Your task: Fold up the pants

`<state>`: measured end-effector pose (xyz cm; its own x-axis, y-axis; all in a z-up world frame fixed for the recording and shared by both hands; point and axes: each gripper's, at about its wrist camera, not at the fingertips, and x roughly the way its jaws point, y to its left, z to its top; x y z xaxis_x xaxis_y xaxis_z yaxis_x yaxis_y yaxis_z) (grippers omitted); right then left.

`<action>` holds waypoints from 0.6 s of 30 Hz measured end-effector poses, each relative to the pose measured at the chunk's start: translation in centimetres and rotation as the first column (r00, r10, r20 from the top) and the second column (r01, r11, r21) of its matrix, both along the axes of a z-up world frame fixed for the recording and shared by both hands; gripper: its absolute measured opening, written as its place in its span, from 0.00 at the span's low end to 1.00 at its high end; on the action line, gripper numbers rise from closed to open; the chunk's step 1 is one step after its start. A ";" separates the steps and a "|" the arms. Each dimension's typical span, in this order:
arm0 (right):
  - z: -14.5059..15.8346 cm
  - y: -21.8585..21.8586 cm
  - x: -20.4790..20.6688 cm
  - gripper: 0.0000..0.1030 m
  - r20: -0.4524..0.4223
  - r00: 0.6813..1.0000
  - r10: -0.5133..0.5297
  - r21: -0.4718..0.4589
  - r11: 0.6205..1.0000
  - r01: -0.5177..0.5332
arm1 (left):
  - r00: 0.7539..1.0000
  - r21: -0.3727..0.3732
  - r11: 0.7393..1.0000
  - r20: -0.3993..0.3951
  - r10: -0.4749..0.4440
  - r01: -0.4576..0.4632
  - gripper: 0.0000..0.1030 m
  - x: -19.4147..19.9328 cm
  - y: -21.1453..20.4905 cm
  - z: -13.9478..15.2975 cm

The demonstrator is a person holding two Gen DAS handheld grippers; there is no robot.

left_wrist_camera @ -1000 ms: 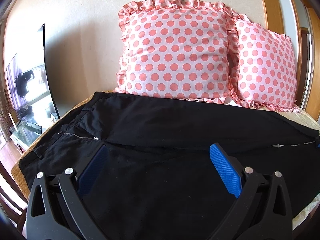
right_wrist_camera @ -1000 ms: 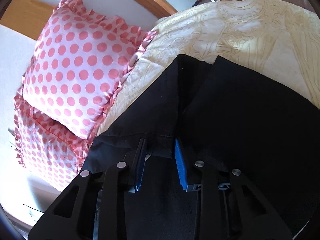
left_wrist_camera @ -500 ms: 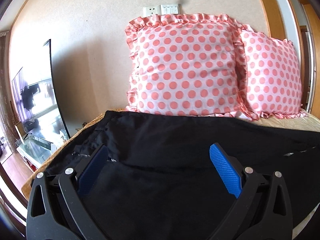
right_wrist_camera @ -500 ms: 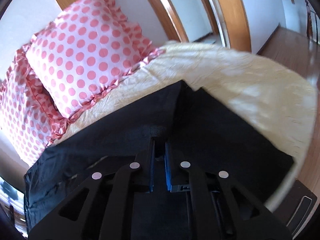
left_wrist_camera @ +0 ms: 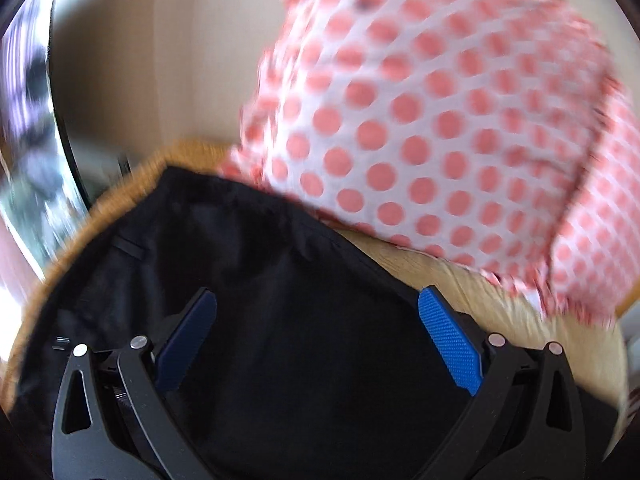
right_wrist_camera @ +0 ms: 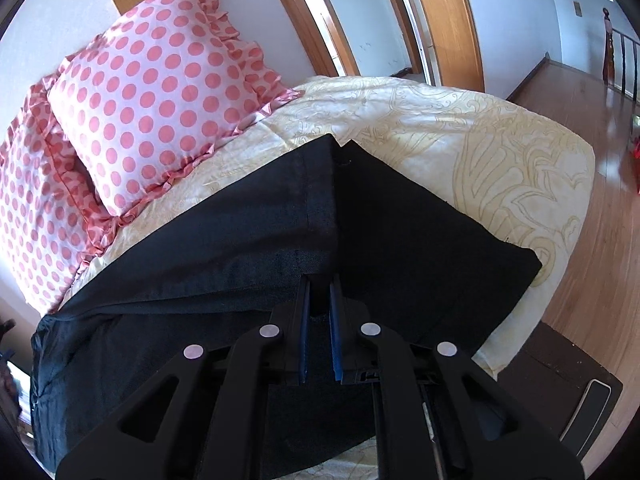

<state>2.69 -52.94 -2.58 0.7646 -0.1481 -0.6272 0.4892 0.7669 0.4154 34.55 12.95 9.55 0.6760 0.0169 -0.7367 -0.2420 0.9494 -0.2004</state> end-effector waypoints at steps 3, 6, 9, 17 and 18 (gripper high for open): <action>-0.1 0.1 0.0 0.09 -0.009 1.000 0.002 -0.005 1.000 -0.003 | 0.990 -0.094 0.993 -0.124 0.061 -0.073 0.78 5.1 0.9 -2.4; 0.0 0.2 -0.1 0.09 -0.019 1.000 0.008 -0.019 1.000 -0.009 | 0.975 -0.191 0.972 -0.197 0.099 -0.137 0.68 8.4 1.3 -4.6; 0.0 0.2 0.1 0.09 -0.024 1.000 0.016 -0.021 1.000 -0.016 | 0.961 -0.147 0.972 -0.235 0.148 -0.186 0.68 10.6 1.1 -5.7; 0.4 0.1 0.6 0.09 -0.023 1.000 0.021 -0.055 0.998 -0.023 | 0.953 -0.064 0.978 -0.244 0.179 -0.199 0.14 10.8 1.4 -6.4; 0.5 0.0 0.6 0.09 -0.015 1.000 0.022 -0.050 0.998 -0.022 | 0.960 -0.081 0.977 -0.218 0.175 -0.197 0.13 9.7 1.7 -6.0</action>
<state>3.24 -52.98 -2.09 0.7589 -0.1631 -0.6304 0.4777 0.7973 0.3688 44.29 14.64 3.59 0.4993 0.0459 -0.8652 -0.4592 0.8608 -0.2193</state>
